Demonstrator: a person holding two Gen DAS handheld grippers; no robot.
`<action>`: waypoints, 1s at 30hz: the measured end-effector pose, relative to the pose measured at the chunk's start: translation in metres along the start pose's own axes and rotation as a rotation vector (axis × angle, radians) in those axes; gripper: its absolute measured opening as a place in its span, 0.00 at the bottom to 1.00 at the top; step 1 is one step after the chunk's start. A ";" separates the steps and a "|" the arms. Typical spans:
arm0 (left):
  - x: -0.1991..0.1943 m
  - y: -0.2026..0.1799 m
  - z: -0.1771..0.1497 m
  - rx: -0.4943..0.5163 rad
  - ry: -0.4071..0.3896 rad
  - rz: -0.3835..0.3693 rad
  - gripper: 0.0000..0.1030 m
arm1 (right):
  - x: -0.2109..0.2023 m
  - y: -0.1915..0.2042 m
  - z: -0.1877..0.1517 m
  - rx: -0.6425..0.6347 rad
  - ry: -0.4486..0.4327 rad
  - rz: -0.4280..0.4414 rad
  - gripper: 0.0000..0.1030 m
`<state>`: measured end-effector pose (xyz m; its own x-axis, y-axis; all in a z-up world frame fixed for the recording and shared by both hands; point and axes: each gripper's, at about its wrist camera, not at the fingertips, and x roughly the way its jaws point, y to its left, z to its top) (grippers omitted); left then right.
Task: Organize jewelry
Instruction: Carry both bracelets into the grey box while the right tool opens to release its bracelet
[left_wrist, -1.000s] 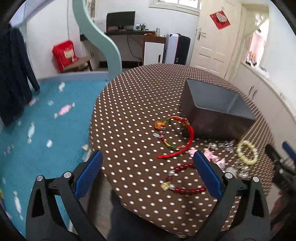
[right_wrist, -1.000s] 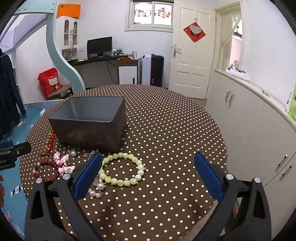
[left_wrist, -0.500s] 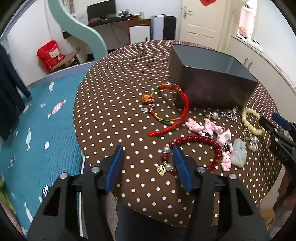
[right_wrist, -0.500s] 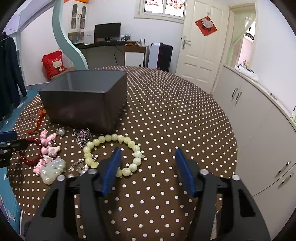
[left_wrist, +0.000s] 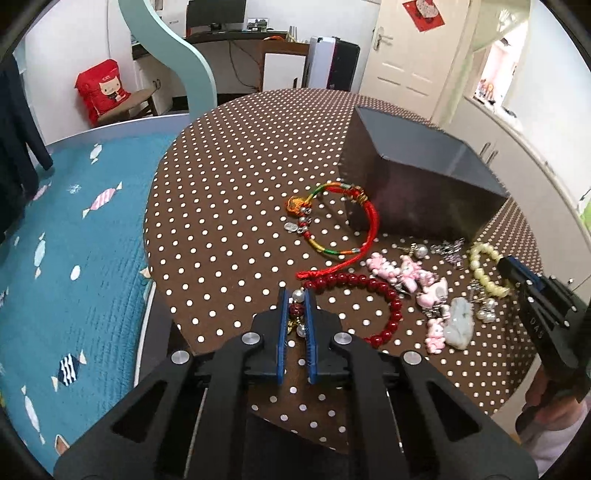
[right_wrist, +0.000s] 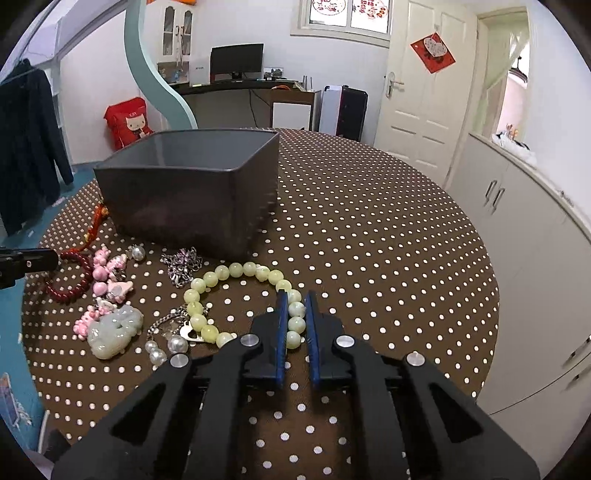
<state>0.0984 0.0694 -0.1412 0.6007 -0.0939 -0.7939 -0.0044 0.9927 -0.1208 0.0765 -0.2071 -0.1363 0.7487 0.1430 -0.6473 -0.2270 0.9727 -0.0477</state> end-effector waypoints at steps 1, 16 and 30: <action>-0.004 0.000 0.001 -0.002 -0.009 -0.013 0.08 | -0.003 -0.001 0.001 0.004 -0.007 0.012 0.08; -0.059 -0.028 0.032 0.056 -0.177 -0.108 0.08 | -0.049 -0.002 0.047 -0.035 -0.172 0.008 0.08; -0.075 -0.063 0.100 0.084 -0.281 -0.220 0.08 | -0.068 0.014 0.107 -0.092 -0.339 0.024 0.08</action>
<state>0.1337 0.0214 -0.0142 0.7759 -0.2934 -0.5584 0.2085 0.9548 -0.2119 0.0893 -0.1836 -0.0112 0.9031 0.2332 -0.3606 -0.2907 0.9501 -0.1135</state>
